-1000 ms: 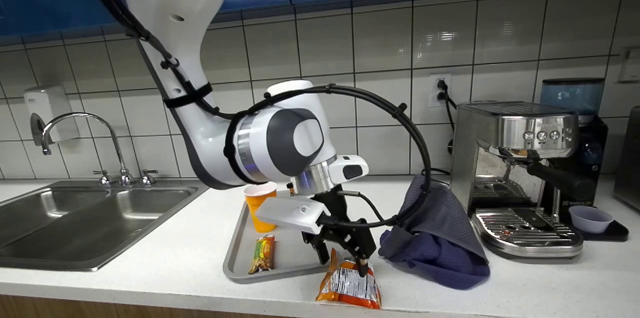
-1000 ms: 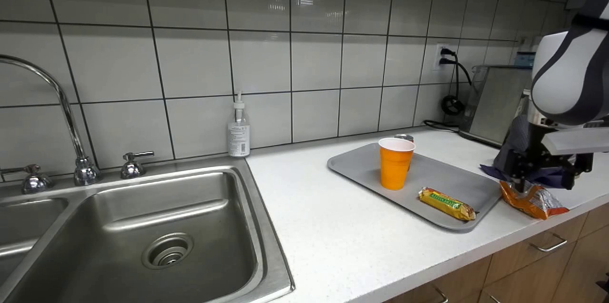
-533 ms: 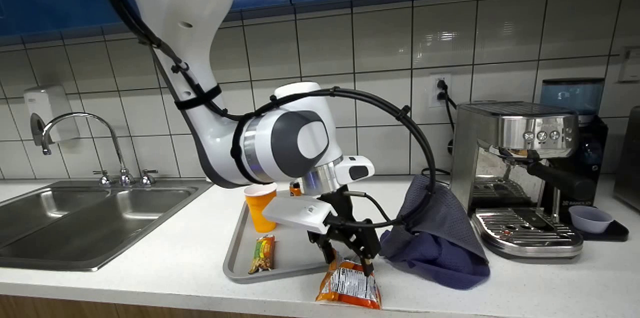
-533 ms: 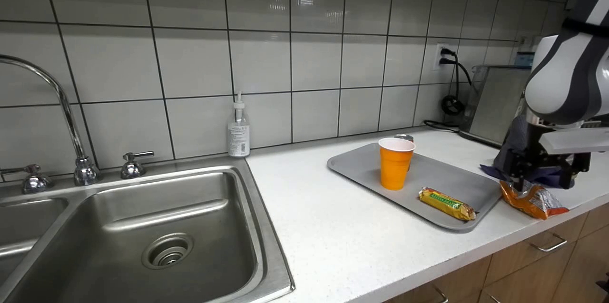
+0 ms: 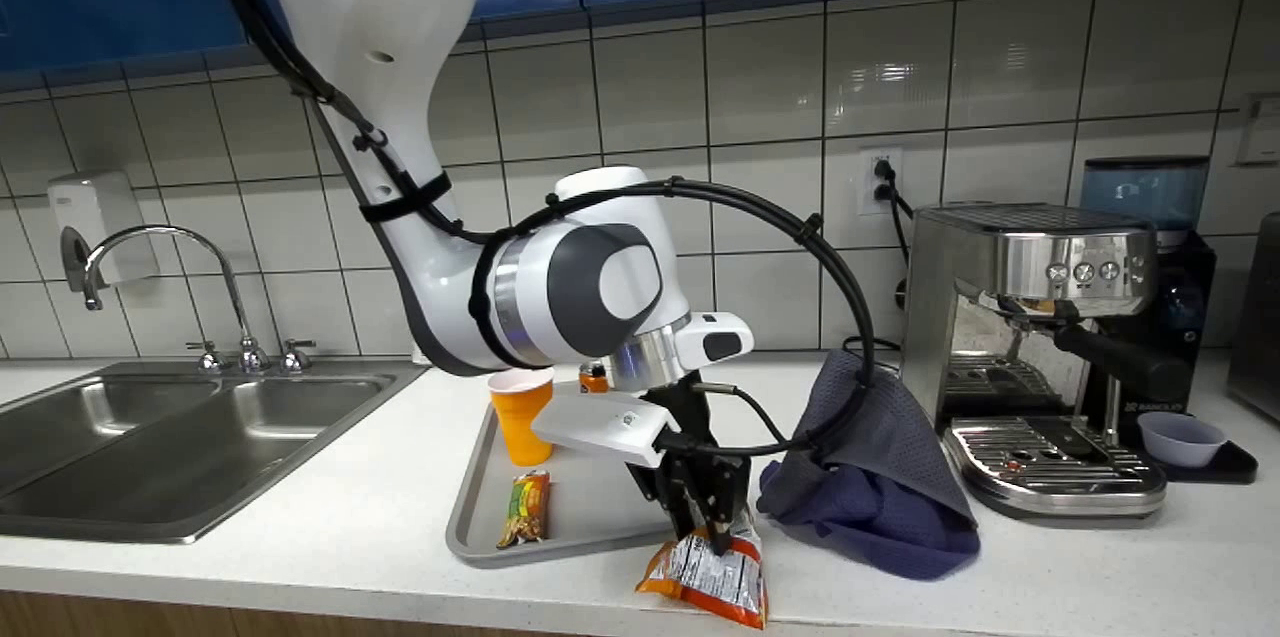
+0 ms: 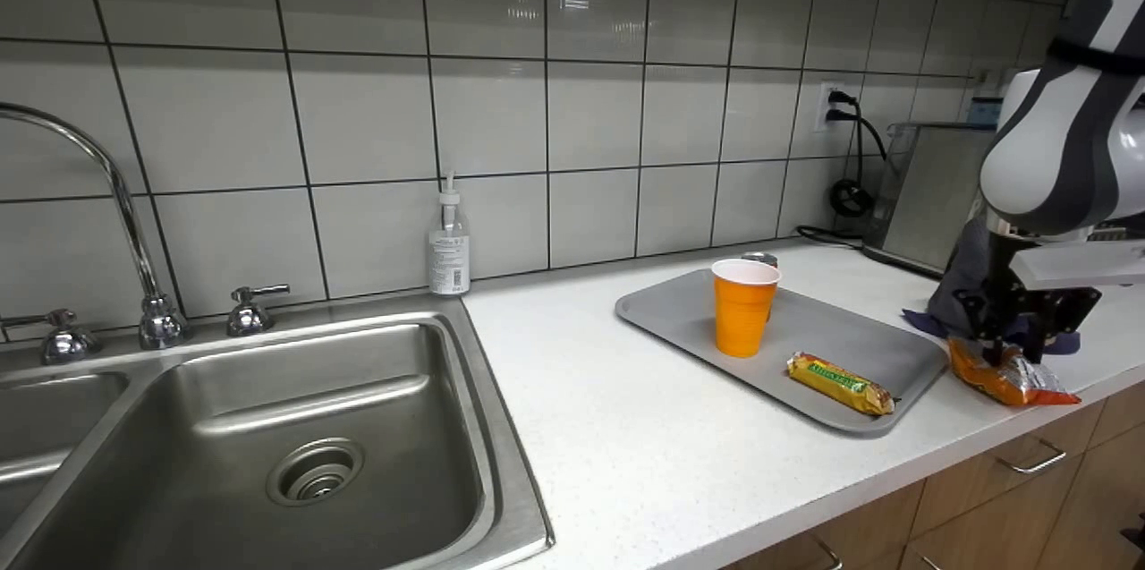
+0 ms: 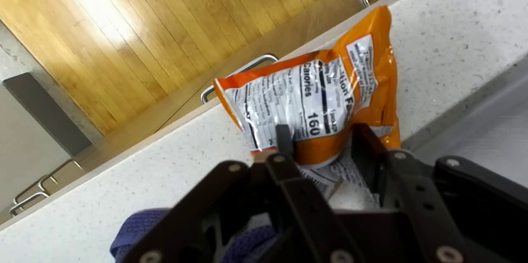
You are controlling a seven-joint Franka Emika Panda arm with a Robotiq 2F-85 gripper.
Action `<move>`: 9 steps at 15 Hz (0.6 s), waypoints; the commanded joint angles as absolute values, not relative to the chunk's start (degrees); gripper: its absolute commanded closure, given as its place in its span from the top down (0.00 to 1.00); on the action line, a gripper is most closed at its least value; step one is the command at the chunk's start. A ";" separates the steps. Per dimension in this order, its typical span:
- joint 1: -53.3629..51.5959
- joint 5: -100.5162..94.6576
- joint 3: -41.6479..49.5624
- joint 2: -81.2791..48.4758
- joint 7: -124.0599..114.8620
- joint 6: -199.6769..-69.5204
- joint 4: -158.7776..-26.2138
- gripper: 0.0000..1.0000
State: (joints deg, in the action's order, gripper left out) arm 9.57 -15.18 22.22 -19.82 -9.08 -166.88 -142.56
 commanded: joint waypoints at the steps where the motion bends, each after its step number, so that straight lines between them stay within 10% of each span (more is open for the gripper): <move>1: 9.88 -12.97 21.32 -20.75 -6.51 -166.98 -141.40 0.11; 9: 9.13 -13.15 21.08 -20.47 -6.07 -166.77 -141.36 0.00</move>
State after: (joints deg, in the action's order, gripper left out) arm 9.32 -14.50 21.39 -20.01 -8.05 -166.88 -142.15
